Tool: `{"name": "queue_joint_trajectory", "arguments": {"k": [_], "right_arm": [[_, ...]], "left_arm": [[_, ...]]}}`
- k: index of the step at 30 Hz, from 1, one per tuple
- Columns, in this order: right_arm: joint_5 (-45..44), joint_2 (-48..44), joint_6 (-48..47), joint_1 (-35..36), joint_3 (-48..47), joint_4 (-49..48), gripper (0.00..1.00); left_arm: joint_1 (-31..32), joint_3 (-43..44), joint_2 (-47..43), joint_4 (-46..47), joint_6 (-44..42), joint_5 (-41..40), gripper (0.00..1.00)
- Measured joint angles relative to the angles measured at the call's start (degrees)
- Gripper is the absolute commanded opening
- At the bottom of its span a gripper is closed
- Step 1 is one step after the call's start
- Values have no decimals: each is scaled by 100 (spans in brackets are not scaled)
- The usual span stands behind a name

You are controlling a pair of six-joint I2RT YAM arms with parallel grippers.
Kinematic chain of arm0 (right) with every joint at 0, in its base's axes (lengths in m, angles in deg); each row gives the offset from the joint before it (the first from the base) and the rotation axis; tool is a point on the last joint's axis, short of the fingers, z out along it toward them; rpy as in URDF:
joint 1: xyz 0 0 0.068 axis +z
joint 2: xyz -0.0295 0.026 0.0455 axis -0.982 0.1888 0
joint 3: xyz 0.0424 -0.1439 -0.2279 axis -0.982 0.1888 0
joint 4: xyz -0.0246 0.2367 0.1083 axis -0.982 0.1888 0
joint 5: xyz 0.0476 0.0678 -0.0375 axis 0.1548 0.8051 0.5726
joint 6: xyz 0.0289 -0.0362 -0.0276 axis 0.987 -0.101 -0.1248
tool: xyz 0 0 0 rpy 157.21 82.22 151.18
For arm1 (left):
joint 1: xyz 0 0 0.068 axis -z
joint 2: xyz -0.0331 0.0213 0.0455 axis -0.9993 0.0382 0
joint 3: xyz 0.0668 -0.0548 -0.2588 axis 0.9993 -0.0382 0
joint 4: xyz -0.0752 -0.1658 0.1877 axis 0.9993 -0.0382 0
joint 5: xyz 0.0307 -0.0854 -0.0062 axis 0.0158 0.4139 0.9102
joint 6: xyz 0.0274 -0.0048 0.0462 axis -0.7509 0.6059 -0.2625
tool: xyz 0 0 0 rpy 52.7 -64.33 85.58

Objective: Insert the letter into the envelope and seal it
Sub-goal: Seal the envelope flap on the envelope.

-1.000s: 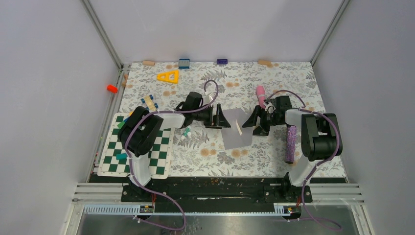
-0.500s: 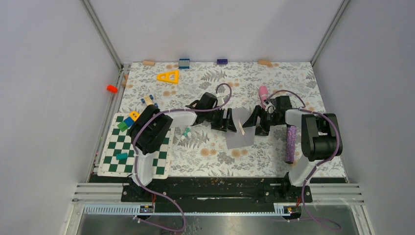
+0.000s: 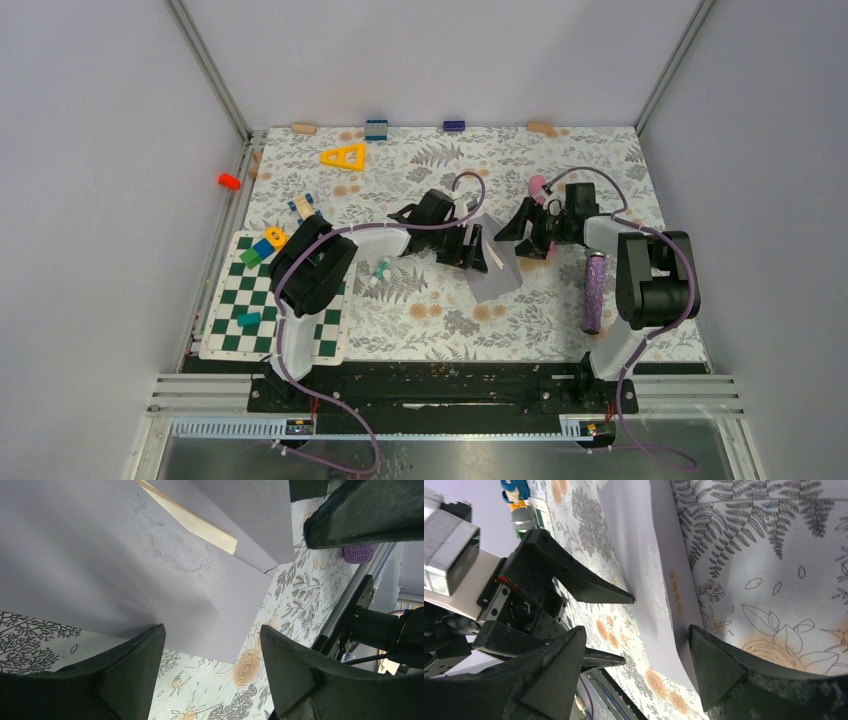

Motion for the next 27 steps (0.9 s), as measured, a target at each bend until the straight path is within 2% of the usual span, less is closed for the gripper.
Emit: {"name": "queue_joint_trajectory", "arguments": {"k": [12,20,27], "right_arm": [[260,122,186,-2,-214,-319,77],[409,435,505,79,-260,-662,59],[535,586,776,278,-260,-850,61]], "left_arm": [[13,44,15,-66,-52,-11,73],[13,46,24,-55,-52,0,72],[15,46,33,-33,-52,28,72]]}}
